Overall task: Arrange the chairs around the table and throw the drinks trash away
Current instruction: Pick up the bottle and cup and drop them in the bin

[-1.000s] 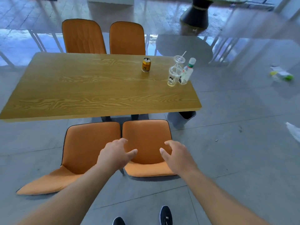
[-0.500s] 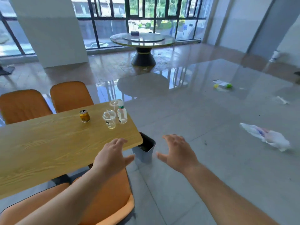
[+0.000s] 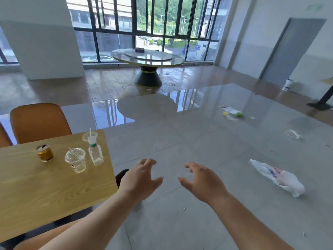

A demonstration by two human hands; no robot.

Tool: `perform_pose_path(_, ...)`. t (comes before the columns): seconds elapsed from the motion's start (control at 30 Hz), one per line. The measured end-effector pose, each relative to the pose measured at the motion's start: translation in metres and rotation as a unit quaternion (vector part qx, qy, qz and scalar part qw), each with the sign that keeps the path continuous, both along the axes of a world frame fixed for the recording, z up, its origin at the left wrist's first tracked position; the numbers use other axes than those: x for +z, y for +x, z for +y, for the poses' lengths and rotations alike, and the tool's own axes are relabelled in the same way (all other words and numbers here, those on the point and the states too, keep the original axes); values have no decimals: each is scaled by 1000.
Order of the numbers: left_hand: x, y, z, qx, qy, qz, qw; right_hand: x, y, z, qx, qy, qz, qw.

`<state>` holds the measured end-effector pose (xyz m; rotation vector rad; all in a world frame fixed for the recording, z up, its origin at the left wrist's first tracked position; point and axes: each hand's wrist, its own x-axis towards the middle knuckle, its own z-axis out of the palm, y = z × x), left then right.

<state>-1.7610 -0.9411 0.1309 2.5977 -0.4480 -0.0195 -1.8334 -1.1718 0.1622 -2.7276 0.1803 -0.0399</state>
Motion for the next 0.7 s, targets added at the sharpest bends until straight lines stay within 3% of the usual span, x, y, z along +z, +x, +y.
perform_pose_path(0.13, -15, 79, -40, -9, -38, -12, 999, 3, 78, -32, 18, -33, -7, 999)
perform_pose_path(0.37, -44, 217, -96, 0, -57, 70, 996, 21, 215, -98, 18, -72, 39, 996)
perform_pose_path(0.53, -38, 304, -110, 32, -33, 82, 996, 19, 301, -128, 5, -26, 29, 999)
perform_pose_path(0.7, -41, 374, -98, 97, -16, 82, 992, -17, 389, -130, 99, -28, 59, 993)
